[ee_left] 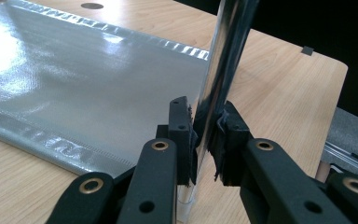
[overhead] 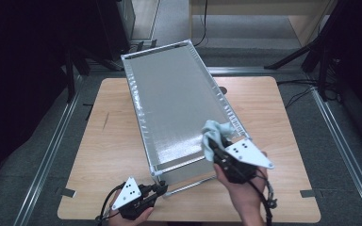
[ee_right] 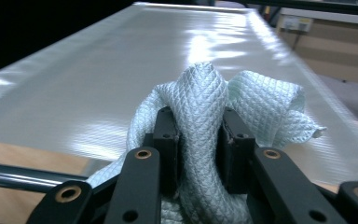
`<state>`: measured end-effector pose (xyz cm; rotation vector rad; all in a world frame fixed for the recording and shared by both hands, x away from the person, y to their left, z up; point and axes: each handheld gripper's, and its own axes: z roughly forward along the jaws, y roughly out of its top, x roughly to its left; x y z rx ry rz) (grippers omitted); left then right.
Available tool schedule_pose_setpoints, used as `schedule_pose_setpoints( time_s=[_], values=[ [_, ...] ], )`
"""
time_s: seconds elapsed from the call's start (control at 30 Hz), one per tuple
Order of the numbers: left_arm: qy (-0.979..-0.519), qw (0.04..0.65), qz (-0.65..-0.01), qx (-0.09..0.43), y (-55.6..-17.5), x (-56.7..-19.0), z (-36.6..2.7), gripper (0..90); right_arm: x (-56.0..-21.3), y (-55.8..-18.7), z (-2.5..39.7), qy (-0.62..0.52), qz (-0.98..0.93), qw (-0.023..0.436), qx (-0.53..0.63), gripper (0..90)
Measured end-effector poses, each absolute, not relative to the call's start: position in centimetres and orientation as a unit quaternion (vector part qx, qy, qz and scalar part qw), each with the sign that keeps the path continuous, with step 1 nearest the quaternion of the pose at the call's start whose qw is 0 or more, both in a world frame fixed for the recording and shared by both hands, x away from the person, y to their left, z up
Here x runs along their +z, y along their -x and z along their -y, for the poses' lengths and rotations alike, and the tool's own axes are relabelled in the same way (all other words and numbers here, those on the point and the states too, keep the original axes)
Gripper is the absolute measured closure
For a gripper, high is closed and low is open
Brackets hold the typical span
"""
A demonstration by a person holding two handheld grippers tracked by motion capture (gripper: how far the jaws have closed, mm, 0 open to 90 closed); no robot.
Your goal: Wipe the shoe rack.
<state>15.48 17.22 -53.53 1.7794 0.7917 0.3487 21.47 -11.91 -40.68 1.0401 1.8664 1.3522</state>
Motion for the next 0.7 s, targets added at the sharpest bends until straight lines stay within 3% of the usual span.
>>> schedule_pose_setpoints(
  time_s=[0.2, 0.3, 0.47, 0.7],
  values=[
    [-0.748, 0.551, -0.339, 0.148, -15.5, -53.6, -16.6, 79.2, -41.0, -19.4, 5.9, -0.344, -0.734, 0.250, 0.529, 71.9],
    [-0.750, 0.548, -0.338, 0.152, -15.4, -53.6, -16.4, 79.2, -41.1, -18.2, 3.5, -0.312, -0.744, 0.252, 0.534, 72.2],
    [-0.751, 0.546, -0.339, 0.153, -15.4, -53.6, -16.4, 79.4, -41.1, -18.3, 4.7, -0.314, -0.742, 0.254, 0.536, 71.8],
    [-0.753, 0.545, -0.339, 0.147, -15.5, -53.6, -16.4, 79.3, -40.4, -20.3, 10.3, -0.367, -0.720, 0.293, 0.512, 70.7]
  ],
)
